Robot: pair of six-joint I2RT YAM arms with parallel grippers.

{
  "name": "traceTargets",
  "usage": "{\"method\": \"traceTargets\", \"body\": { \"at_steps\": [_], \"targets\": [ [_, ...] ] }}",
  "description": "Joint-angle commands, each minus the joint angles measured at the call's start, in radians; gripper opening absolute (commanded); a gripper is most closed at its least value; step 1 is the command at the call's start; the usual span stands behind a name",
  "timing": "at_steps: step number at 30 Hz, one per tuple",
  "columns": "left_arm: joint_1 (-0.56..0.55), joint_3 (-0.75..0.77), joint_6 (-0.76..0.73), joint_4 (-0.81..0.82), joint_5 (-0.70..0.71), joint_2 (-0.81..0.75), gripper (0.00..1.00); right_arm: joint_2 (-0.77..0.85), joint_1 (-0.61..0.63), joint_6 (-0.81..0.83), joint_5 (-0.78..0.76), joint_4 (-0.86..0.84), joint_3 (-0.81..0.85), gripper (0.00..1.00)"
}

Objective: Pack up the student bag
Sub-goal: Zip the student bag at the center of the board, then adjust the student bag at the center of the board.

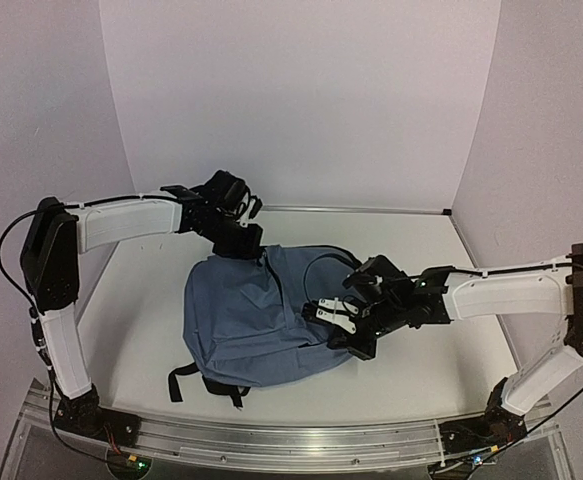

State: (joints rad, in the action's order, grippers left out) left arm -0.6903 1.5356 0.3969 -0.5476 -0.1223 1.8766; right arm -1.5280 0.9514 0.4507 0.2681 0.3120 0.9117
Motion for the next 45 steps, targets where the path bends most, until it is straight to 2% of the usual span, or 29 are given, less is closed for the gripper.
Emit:
{"method": "traceTargets", "body": {
  "at_steps": [1, 14, 17, 18, 21, 23, 25, 27, 32, 36, 40, 45],
  "targets": [
    [0.069, 0.115, -0.033, 0.072, 0.063, 0.054, 0.00, 0.003, 0.032, 0.002, 0.008, 0.215, -0.057, 0.00],
    [0.160, 0.375, -0.051, -0.015, 0.053, 0.273, 0.00, 0.014, 0.081, -0.012, 0.011, 0.216, -0.079, 0.00],
    [0.161, 0.388, -0.056, -0.018, -0.034, 0.266, 0.00, 0.018, 0.082, -0.037, 0.028, 0.216, -0.051, 0.00],
    [0.161, 0.378, -0.051, -0.013, -0.076, 0.246, 0.04, 0.021, 0.083, -0.051, 0.032, 0.218, -0.030, 0.03],
    [0.159, 0.279, -0.012, 0.045, -0.162, 0.131, 0.32, 0.041, 0.082, -0.088, 0.005, 0.226, 0.058, 0.28],
    [0.158, 0.190, 0.015, 0.065, -0.157, 0.043, 0.51, 0.061, 0.074, -0.103, -0.021, 0.233, 0.116, 0.39],
    [0.157, 0.113, 0.042, 0.065, -0.139, -0.057, 0.65, 0.067, 0.040, -0.127, -0.015, 0.261, 0.185, 0.47],
    [0.153, 0.038, 0.066, 0.054, -0.117, -0.134, 0.77, 0.051, -0.014, -0.146, 0.009, 0.298, 0.269, 0.55],
    [0.144, -0.196, 0.184, 0.022, -0.049, -0.350, 0.96, -0.052, -0.245, -0.210, 0.145, 0.382, 0.482, 0.81],
    [0.133, -0.391, 0.301, 0.010, 0.005, -0.535, 1.00, -0.173, -0.373, -0.216, 0.142, 0.393, 0.594, 0.91],
    [0.095, -0.540, 0.411, -0.005, 0.043, -0.675, 1.00, -0.321, -0.436, -0.242, 0.145, 0.395, 0.716, 0.92],
    [-0.006, -0.653, 0.546, -0.030, 0.094, -0.744, 1.00, -0.475, -0.441, -0.258, 0.178, 0.396, 0.837, 0.91]
  ]
}}
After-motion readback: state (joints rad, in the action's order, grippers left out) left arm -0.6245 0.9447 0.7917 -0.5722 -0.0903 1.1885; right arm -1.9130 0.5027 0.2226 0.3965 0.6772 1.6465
